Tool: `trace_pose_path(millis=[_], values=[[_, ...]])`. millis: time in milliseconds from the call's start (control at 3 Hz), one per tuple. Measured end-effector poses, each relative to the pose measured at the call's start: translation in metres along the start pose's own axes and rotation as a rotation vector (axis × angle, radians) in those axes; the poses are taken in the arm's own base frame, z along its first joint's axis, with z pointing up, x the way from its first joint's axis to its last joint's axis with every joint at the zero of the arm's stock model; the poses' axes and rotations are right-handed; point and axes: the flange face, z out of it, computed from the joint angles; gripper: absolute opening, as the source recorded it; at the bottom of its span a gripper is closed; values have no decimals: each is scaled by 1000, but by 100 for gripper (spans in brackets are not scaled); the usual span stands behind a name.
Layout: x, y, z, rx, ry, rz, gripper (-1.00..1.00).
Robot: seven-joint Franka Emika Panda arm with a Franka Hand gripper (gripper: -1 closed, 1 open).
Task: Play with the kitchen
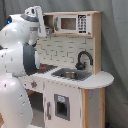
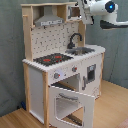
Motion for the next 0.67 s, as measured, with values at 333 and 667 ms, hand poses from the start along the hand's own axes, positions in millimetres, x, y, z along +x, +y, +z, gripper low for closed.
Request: trace_pose_path(millis=[333,667], values=[[1,-11,-21,-14,-17,35,100],[-1,-12,-33,-40,-45,104,100]])
